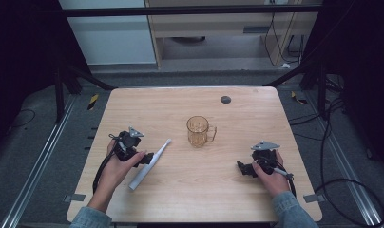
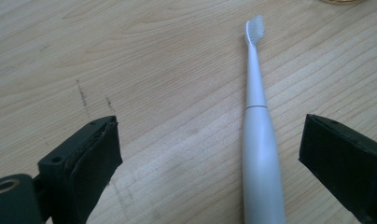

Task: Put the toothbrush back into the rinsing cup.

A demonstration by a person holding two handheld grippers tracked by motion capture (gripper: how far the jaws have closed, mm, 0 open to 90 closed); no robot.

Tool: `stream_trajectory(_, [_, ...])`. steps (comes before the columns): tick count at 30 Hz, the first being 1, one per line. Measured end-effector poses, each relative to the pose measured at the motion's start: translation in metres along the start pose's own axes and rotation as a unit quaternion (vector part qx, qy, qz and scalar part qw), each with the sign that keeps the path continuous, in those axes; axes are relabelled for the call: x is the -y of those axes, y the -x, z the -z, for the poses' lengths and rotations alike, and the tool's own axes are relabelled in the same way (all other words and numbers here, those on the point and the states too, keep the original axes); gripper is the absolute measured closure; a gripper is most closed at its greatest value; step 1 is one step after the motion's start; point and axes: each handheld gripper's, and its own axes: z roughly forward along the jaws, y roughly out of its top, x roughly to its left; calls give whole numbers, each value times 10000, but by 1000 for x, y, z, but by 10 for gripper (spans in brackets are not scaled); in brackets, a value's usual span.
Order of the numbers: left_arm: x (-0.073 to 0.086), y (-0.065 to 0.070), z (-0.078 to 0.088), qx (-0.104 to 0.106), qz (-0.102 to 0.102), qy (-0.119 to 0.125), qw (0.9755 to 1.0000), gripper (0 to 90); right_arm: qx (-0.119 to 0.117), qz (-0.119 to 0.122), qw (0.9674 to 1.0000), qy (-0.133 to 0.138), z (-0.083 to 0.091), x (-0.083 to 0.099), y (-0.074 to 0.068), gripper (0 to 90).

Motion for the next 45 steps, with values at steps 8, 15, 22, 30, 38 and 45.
stream_trajectory(8, [-11,7,3,123,-316,-186,9993,62,12,46,10000,11,0,0,0,3])
stream_trajectory(15, [-15,17,-2,174,-483,-402,9979,106,12,40,10000,10,0,0,0,3])
stream_trajectory(22, [-14,21,-8,334,-580,-620,9958,192,10,39,10000,9,0,0,0,3])
stream_trajectory(30, [-15,25,-12,388,-618,-737,9946,276,-3,2,10000,1,0,0,0,3])
stream_trajectory(38, [-14,29,-20,349,-689,-947,9925,316,5,23,10000,6,0,0,0,3])
stream_trajectory(45, [-17,30,-26,360,-690,-996,9920,351,-26,-58,10000,-20,0,0,-1,4])
